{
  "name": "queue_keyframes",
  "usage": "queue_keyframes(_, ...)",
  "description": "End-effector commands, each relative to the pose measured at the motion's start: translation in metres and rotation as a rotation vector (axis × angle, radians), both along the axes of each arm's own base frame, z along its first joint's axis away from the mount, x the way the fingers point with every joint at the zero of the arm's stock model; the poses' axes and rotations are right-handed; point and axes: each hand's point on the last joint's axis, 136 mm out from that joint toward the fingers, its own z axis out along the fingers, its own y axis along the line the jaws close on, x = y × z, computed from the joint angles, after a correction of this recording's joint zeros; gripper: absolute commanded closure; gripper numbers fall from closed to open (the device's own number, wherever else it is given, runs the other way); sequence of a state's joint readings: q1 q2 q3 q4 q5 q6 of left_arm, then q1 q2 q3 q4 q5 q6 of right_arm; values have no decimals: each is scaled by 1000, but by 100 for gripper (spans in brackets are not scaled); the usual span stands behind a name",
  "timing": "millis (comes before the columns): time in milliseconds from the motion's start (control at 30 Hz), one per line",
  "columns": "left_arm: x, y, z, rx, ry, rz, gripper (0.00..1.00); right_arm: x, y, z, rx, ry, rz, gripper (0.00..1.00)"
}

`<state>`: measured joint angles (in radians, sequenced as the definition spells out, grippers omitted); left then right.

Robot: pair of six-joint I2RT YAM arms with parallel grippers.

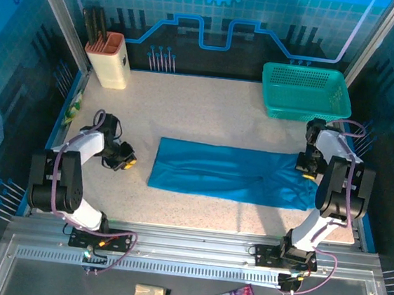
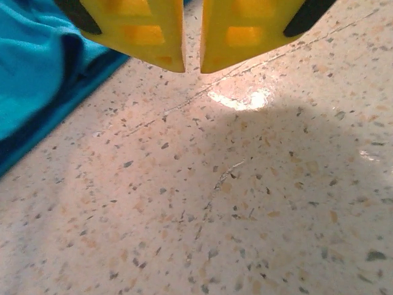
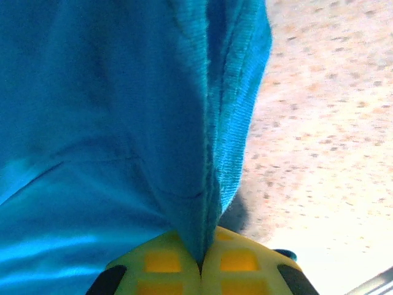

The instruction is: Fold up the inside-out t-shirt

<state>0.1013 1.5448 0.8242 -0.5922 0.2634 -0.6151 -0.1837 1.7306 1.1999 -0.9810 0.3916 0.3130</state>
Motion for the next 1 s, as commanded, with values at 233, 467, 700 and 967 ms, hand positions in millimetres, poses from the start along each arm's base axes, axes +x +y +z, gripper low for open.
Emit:
queue_keyframes(233,17,-63,0,-123,-46,-181,94,-2,122,45,281,-59,173,100)
queue_keyframes(467,11,-63,-25,-84,27,-194,98,9,274,67,440,-107,379,100)
queue_keyframes(700,13,-65,-26,-93,16,-205,99,18,407,61,598,-68,548,100)
queue_keyframes(967,9,-66,-28,-95,16,-208,100,27,478,56,672,-57,626,100)
